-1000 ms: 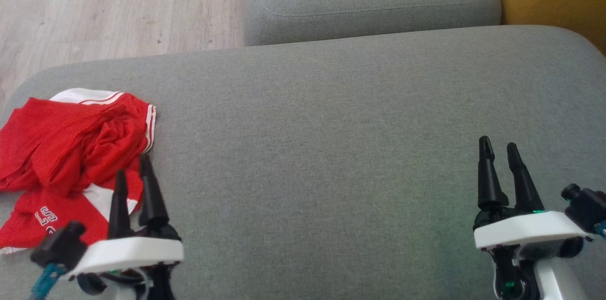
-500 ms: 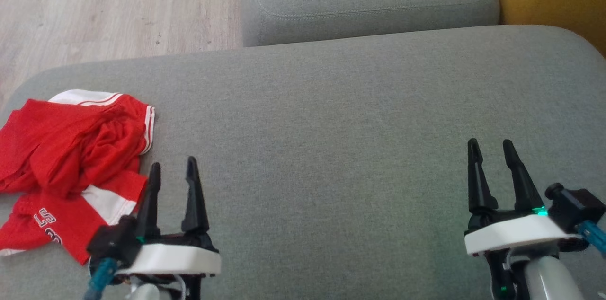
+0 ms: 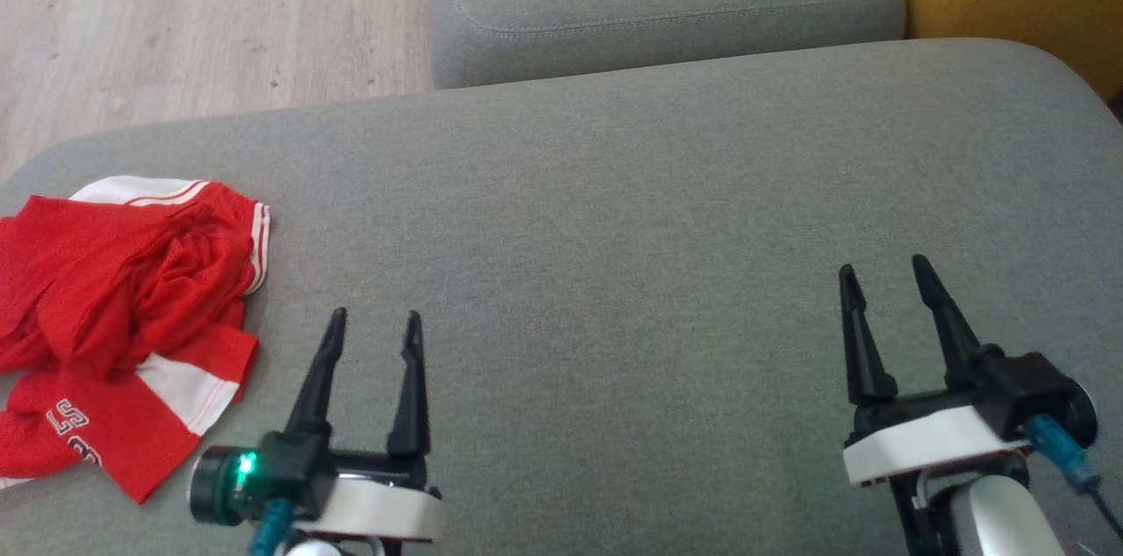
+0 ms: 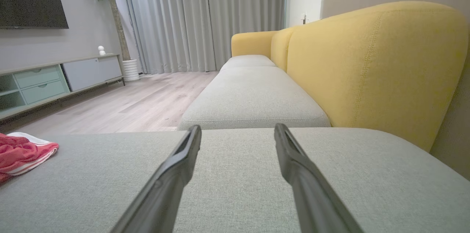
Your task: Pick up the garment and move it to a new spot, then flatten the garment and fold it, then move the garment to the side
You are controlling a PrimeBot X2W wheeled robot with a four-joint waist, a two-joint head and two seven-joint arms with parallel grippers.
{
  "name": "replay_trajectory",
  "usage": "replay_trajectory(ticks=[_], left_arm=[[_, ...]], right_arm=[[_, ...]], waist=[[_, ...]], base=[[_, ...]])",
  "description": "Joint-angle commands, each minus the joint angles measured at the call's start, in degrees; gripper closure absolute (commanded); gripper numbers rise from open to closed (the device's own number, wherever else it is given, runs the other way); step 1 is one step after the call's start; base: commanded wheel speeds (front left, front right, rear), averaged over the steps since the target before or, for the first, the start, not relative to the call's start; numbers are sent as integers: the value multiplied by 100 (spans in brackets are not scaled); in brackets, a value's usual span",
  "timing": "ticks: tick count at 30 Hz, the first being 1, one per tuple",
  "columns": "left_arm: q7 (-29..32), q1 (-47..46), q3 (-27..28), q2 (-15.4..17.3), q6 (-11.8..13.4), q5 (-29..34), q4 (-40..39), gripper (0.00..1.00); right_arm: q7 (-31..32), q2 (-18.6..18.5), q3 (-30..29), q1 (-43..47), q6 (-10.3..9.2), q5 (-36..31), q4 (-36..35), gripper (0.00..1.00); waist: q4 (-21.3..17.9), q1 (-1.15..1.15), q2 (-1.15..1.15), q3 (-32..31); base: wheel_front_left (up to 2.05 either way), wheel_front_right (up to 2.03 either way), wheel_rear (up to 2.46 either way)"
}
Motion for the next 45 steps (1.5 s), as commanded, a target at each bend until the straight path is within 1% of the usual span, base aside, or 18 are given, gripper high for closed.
replay_trajectory(ticks=[1,4,7,9,11,13,20,26,30,32,34,35,38,45], left_arm=[[-100,-218,43,98,84,221,-186,0],[-151,-261,-144,172,206,466,-186,0],[-202,-268,-203,149,309,514,-223,0],[-236,-262,-196,130,328,545,-256,0],[-270,-250,-179,100,296,571,-276,0],[-304,-209,-54,0,227,484,-308,0],[-423,-40,427,-289,-394,470,-325,0],[-424,82,925,-421,-809,32,-163,0],[-424,124,982,-427,-892,-440,-66,0],[-424,139,965,-428,-925,-560,33,0],[-424,128,922,-429,-955,-521,140,0],[-424,117,907,-429,-960,-479,168,0],[-424,115,938,-429,-917,-612,184,0],[-424,93,954,-429,-936,-673,222,0]], right_arm=[[-86,-36,165,-154,38,-230,-243,0],[-137,-36,243,-161,39,-471,-276,0],[-188,-37,274,-163,40,-625,-327,0],[-222,-37,281,-162,41,-671,-358,0],[-256,-38,285,-156,42,-684,-376,0],[-289,-38,272,-149,43,-623,-384,0],[-408,-40,257,-45,45,-300,-392,0],[-408,-40,350,45,45,457,-166,0],[-408,-40,420,52,45,997,26,0],[-408,-40,460,40,45,1177,108,0],[-408,-40,480,22,45,1328,173,0],[-408,-40,489,9,45,1346,192,0],[-408,-40,513,-16,45,1373,216,0],[-408,-40,515,-15,45,1464,221,0]], waist=[[-12,0,0,0],[-35,0,0,-1],[-48,0,0,3],[-51,0,0,3],[-51,0,0,4],[-51,0,0,8],[-8,0,0,10],[9,0,0,-11],[16,0,0,-27],[17,0,0,-35],[13,0,0,-41],[9,0,0,-43],[-3,0,0,-47],[25,0,0,-64]], base=[[0,0,0],[0,0,0],[0,0,0],[0,0,0],[0,0,0],[0,0,0],[0,0,0],[0,0,0],[0,0,0],[0,0,0],[0,0,0],[0,0,0],[0,0,0],[0,0,0]])
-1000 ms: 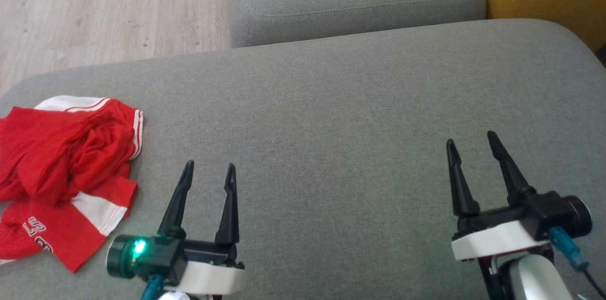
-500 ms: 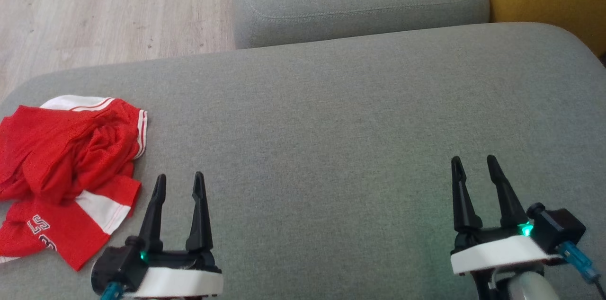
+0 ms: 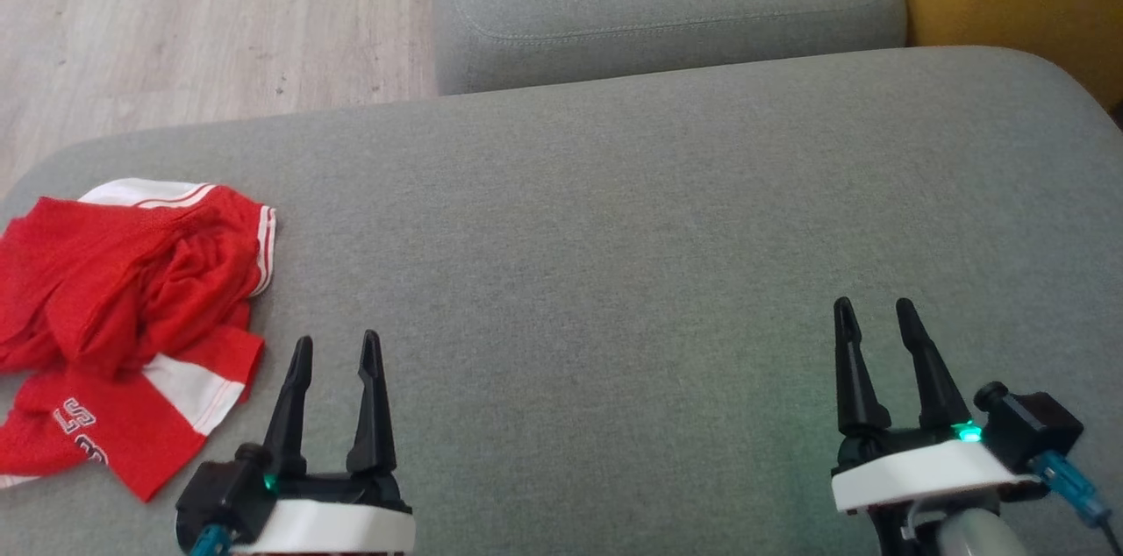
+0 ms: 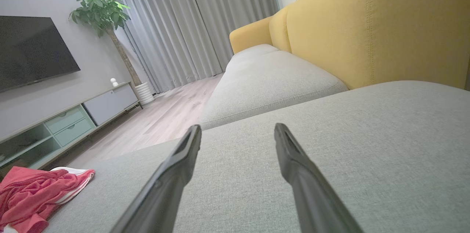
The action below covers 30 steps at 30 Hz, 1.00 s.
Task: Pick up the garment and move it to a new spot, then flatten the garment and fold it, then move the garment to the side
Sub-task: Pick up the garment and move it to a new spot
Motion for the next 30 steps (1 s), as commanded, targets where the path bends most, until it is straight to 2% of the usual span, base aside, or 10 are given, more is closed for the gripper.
replay_trajectory(ticks=[1,14,30], left_arm=[[-46,-166,182,-13,-14,-26,-139,0],[-46,-133,273,-13,70,60,-69,0],[-46,-43,632,-14,46,204,-84,0]], right_arm=[[-62,-39,158,-228,44,27,-167,0],[-62,-39,394,-178,44,92,-131,0],[-62,-39,695,-29,44,386,-58,0]], waist=[[14,0,0,-5],[528,0,0,-121],[1642,0,0,-294]], base=[[0,0,0],[0,0,0],[0,0,0]])
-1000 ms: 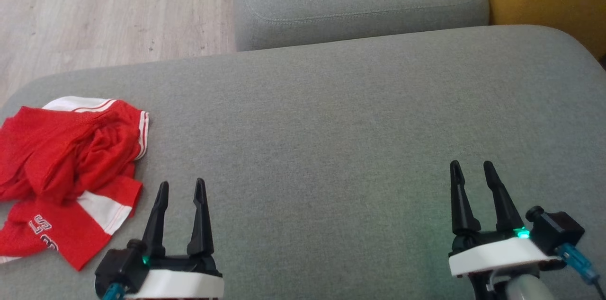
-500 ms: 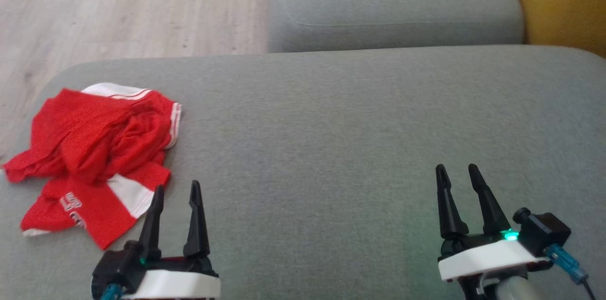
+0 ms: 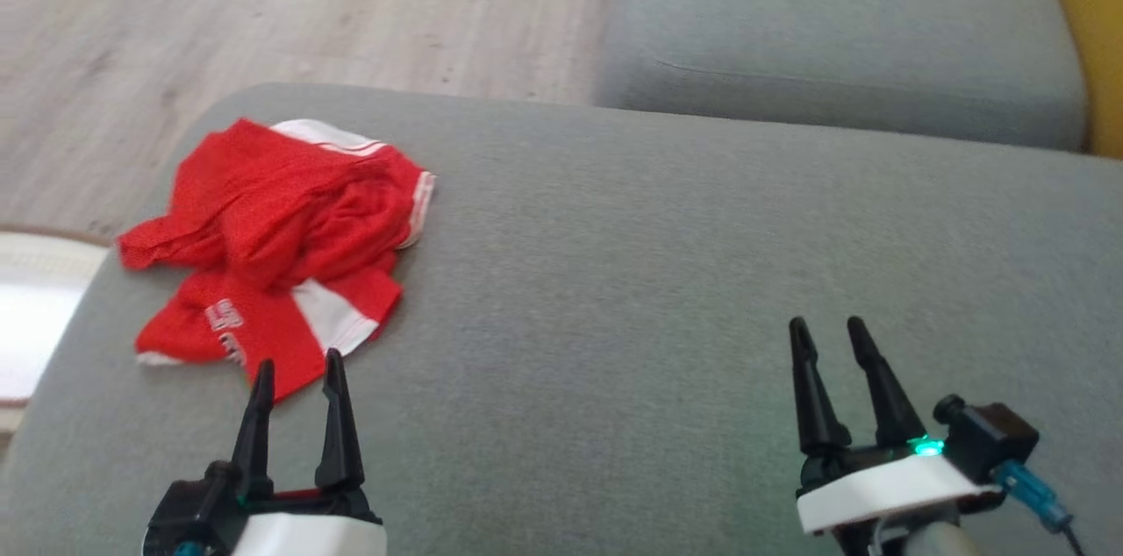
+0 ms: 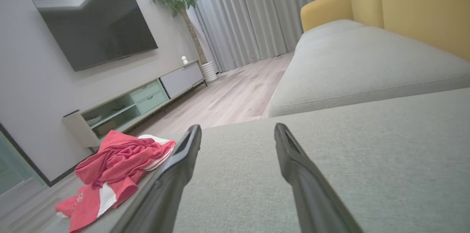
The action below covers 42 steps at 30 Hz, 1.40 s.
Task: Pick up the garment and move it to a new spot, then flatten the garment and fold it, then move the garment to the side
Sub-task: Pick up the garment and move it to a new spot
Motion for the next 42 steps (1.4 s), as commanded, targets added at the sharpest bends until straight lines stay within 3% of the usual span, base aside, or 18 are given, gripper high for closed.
replay_trajectory(ticks=[1,13,21,27,31,37,42], left_arm=[[-46,-203,231,-8,0,47,-193,0],[-46,-120,399,-8,-62,150,-178,0],[-46,-157,644,-8,-114,227,-199,0],[-46,-567,890,8,-187,670,43,0],[-46,-1253,1011,278,-305,936,427,0],[-13,-2788,1003,1041,-426,1212,1591,0],[613,-4079,743,1611,-512,1224,2893,0]], right_arm=[[-63,-38,210,-63,44,7,-140,0],[-63,-38,385,13,44,33,-143,0],[-63,-38,416,-43,44,35,-118,0],[-63,-38,236,-147,44,-68,-156,0],[-63,-38,67,-328,44,-238,-261,0],[-63,-38,-136,-659,44,-484,-384,0],[-63,-38,-176,-899,44,-605,-452,0]], waist=[[243,0,0,-74],[706,0,0,-147],[576,0,0,-33],[326,0,0,313],[149,0,0,758],[-85,0,0,1469],[-281,0,0,1929]], base=[[0,0,0],[0,0,0],[0,0,0],[0,0,0],[0,0,0],[0,0,0],[0,0,0]])
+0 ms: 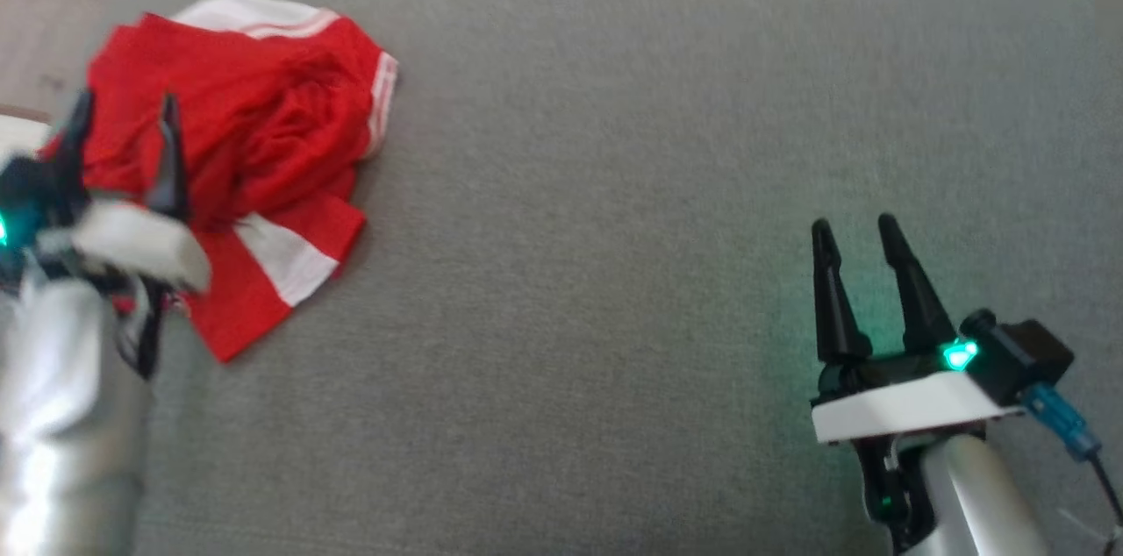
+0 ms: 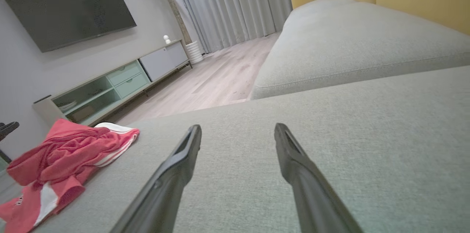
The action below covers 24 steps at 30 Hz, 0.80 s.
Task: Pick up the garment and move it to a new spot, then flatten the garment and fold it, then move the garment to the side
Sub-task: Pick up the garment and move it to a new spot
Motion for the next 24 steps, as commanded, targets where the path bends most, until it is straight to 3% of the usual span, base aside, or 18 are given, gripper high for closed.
replay_trajectory(ticks=[1,8,14,15,16,17,18,24], left_arm=[[290,-593,70,455,-10,32,312,0],[1087,-1668,-194,848,-34,-128,1720,0],[1235,-2022,-332,972,-37,-258,2338,0],[1290,-2059,-350,968,-37,-297,2463,4],[1367,-2090,-368,943,-37,-361,2582,51],[1430,-2122,-387,915,-37,-433,2678,86],[1450,-2149,-441,897,-37,-477,2734,100],[1124,-2348,-595,933,-38,-562,2938,100]], right_arm=[[-62,-33,91,-227,44,-69,-209,0],[-62,-33,2,-407,44,-160,-262,0],[-62,-33,-29,-480,44,-166,-284,0],[-62,-33,-39,-488,44,-161,-290,0],[-62,-33,-48,-492,44,-156,-292,0],[-62,-33,-61,-491,44,-153,-292,0],[-62,-33,-74,-488,44,-151,-288,0],[-62,-33,-128,-459,44,-107,-188,0]], waist=[[-268,-2,0,428],[-481,-2,0,813],[-577,-2,0,936],[-584,-2,0,944],[-589,-2,0,946],[-588,-2,0,944],[-583,-2,0,939],[-534,-2,0,751]], base=[[0,0,0],[0,0,0],[0,0,0],[0,0,0],[0,0,0],[0,0,0],[0,0,0],[0,0,0]])
